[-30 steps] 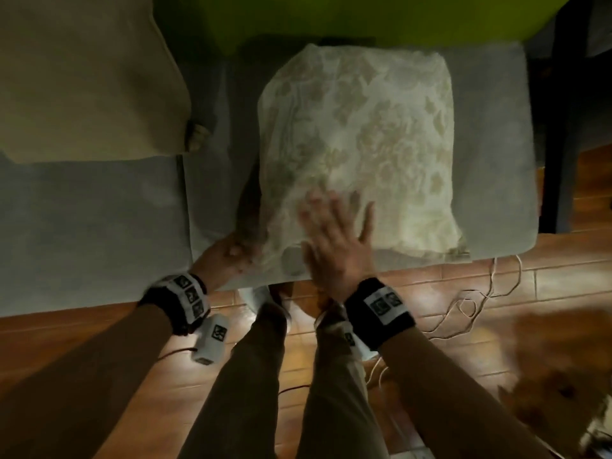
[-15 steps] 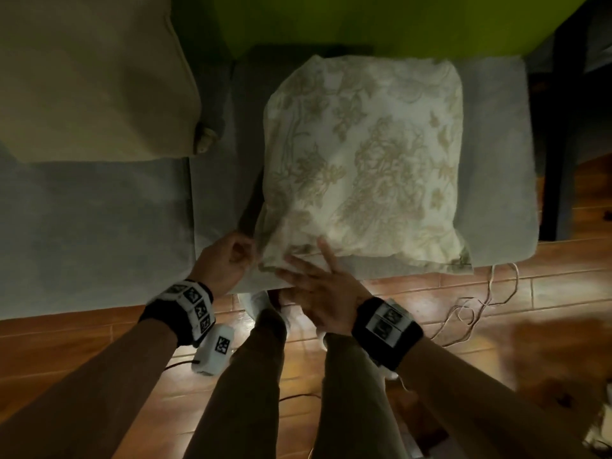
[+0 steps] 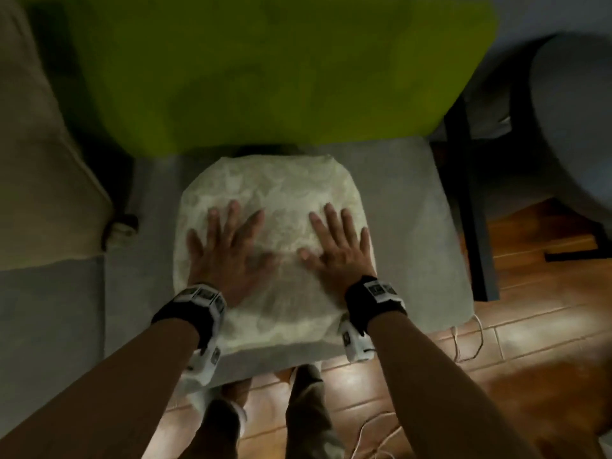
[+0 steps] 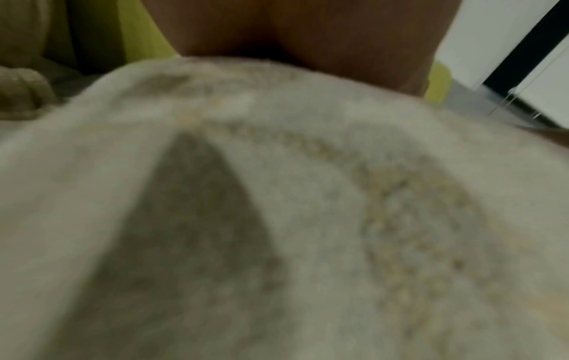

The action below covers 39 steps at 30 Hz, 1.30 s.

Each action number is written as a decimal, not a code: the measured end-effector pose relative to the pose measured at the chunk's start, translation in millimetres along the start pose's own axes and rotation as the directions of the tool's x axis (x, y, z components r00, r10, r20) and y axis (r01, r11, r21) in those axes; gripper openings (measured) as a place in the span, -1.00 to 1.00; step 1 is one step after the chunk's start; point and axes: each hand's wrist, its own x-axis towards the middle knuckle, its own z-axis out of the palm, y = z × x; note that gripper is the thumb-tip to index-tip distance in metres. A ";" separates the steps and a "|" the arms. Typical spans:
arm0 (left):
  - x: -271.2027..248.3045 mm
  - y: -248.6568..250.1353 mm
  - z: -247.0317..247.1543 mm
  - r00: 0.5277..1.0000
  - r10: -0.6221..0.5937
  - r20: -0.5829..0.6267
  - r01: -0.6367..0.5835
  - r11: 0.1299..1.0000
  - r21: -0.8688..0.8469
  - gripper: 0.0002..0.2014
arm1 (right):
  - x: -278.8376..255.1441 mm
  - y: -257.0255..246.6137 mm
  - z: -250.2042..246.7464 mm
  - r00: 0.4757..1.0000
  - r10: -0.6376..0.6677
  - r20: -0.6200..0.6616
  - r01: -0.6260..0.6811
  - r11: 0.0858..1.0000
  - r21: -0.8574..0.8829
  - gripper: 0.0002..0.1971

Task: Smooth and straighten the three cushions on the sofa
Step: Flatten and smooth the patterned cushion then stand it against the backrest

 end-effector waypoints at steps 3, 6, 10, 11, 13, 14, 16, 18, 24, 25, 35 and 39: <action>-4.8 4.2 5.5 0.999 -0.028 0.021 0.027 0.999 0.031 -0.12 | -2.9 20.8 5.2 0.991 -0.016 0.135 0.020 1.000 -0.025 -0.21; -12.5 -2.8 -10.4 0.992 -0.040 0.122 0.044 0.999 -0.031 -0.13 | -8.6 57.0 -14.1 0.954 0.027 0.299 -0.022 1.000 -0.020 -0.18; -17.9 -30.6 -52.0 1.000 0.019 -0.004 -0.019 0.993 -0.114 -0.37 | -5.4 138.2 -59.7 0.922 0.108 0.371 -0.048 0.985 -0.166 -0.03; -11.1 -32.2 -63.4 0.997 0.001 -0.078 -0.012 0.991 -0.130 -0.45 | 4.8 149.9 -72.0 0.944 0.101 0.313 -0.052 0.986 -0.160 -0.03; 16.0 -26.7 -87.8 0.952 -0.204 -0.229 0.140 0.953 -0.268 -0.64 | 34.9 150.2 -94.6 0.986 0.085 0.144 -0.083 0.996 -0.016 -0.35; 33.9 -25.5 -97.3 0.909 -0.307 -0.283 0.212 0.923 -0.322 -0.72 | 53.5 140.8 -103.3 0.997 0.053 0.056 -0.058 0.994 0.089 -0.53; 71.2 -28.2 -114.0 0.860 -0.416 -0.295 0.300 0.881 -0.366 -0.77 | 94.4 110.0 -114.3 0.999 -0.027 -0.041 0.037 0.961 0.274 -0.70; 102.3 -37.7 -122.2 0.881 -0.447 -0.152 0.375 0.859 -0.349 -0.75 | 128.6 83.2 -117.3 0.997 -0.042 0.058 0.014 0.910 0.414 -0.77; 126.2 -53.7 -114.4 0.932 -0.278 0.232 0.318 0.935 -0.155 -0.58 | 157.9 70.5 -113.6 0.867 0.041 0.497 -0.185 0.952 0.245 -0.64; 125.9 -55.8 -112.6 0.917 -0.286 0.277 0.333 0.933 -0.139 -0.52 | 152.5 68.2 -118.5 0.837 0.048 0.545 -0.177 0.966 0.187 -0.60; 115.7 -88.5 -96.8 0.892 0.251 0.377 -0.091 0.914 -0.395 -0.31 | 131.8 55.8 -122.8 0.886 -0.136 0.443 -0.086 0.891 0.447 -0.62; 113.0 -87.6 -94.8 0.900 0.233 0.368 -0.129 0.949 -0.287 -0.32 | 133.1 41.7 -121.9 0.921 -0.093 0.379 -0.149 0.813 0.562 -0.70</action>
